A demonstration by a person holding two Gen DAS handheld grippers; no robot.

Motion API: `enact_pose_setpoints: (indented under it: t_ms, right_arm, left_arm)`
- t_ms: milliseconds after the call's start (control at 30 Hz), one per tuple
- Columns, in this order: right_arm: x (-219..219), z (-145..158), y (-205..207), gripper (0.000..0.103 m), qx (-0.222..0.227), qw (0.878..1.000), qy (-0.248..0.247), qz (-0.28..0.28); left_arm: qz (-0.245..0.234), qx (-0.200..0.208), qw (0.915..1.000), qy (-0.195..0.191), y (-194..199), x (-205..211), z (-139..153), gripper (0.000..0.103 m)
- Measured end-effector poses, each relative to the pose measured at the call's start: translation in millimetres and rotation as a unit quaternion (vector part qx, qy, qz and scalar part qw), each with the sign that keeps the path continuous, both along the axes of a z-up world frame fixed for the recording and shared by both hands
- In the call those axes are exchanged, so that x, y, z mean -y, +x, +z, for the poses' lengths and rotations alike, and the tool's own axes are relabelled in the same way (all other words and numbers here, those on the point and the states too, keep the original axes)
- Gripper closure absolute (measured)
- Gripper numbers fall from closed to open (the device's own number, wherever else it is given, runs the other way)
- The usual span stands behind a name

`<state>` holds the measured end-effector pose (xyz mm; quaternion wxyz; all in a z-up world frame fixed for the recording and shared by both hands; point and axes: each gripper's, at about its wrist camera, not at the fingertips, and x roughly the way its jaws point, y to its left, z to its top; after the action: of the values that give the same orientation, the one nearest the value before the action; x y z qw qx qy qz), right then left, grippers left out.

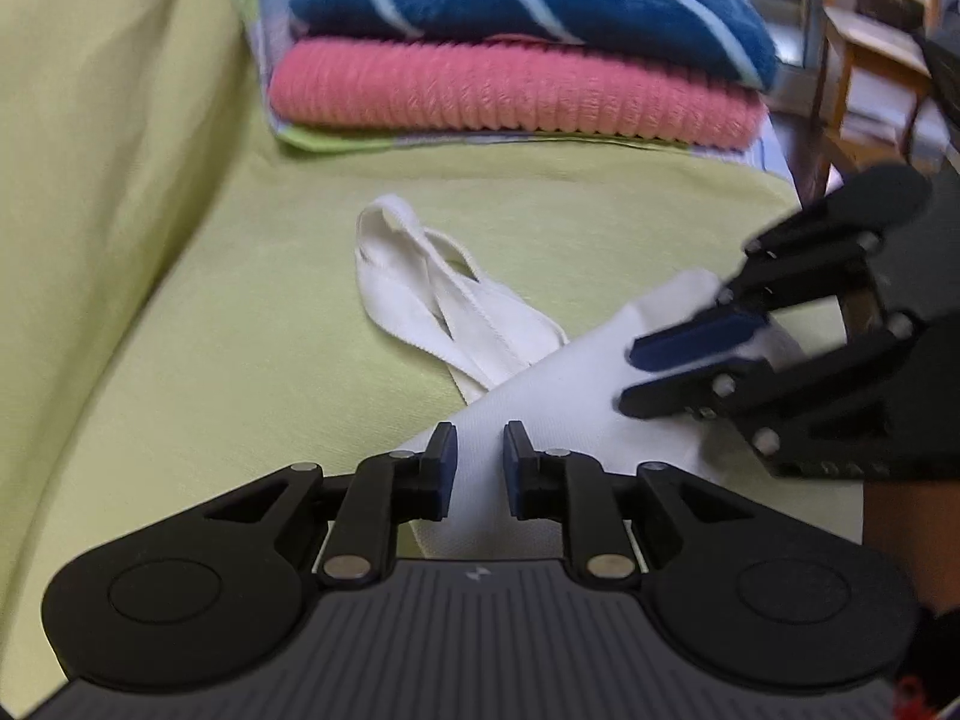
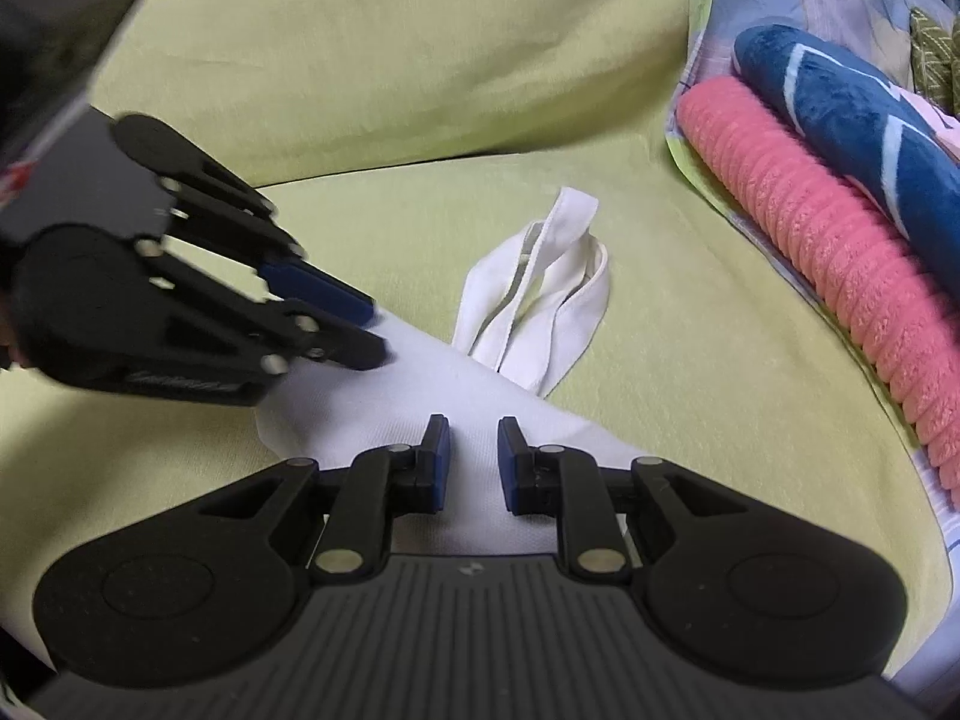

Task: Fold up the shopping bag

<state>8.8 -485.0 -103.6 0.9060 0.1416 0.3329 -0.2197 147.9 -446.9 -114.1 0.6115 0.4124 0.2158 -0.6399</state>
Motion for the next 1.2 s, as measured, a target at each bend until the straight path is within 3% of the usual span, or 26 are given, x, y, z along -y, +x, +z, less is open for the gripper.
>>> enact_pose_setpoints:
  t_ms: [100,267,433,533,600,700,767,1000,1033,1100,1200]
  right_arm:
    - [0,-1,-1,0.086,0.004,1.0,0.001,-0.005]
    - [0,-1,-1,0.086,0.003,1.0,0.002,-0.002]
    - [2,-1,-1,0.086,0.003,1.0,0.005,0.002]
    - [3,-1,-2,0.086,0.004,1.0,0.006,0.005]
    - [3,-1,-3,0.086,0.006,1.0,0.005,0.006]
    - [3,-2,-4,0.086,0.009,1.0,0.006,0.006]
    - [2,-3,-3,0.086,0.01,1.0,0.005,0.008]
    - [3,-3,-5,0.086,0.014,1.0,0.008,0.009]
    - [3,-3,-5,0.086,0.014,1.0,0.009,0.01]
    - [4,-2,-4,0.086,0.013,1.0,0.01,0.012]
    - [6,-2,-4,0.086,0.013,1.0,0.011,0.014]
  left_arm:
    - [-0.011,0.004,0.9999,-0.008,-5,-14,8,0.081]
    - [0.021,-0.027,0.9994,-0.008,5,-15,-1,0.08]
    - [0.005,0.012,0.9999,-0.01,-10,-13,-1,0.081]
    - [-0.015,0.023,0.9994,-0.023,-11,-27,5,0.069]
    - [-0.031,0.042,0.9979,-0.039,-14,-41,8,0.067]
    - [-0.072,0.076,0.9933,-0.048,-23,-58,10,0.065]
    - [-0.11,0.094,0.9884,-0.047,-33,-65,7,0.057]
    - [-0.197,0.201,0.9593,-0.015,-60,-55,-28,0.056]
    - [-0.203,0.216,0.955,-0.012,-61,-53,-34,0.05]
    - [-0.202,0.224,0.9533,-0.009,-61,-47,-42,0.045]
    - [-0.186,0.203,0.9614,-0.004,-58,-38,-44,0.043]
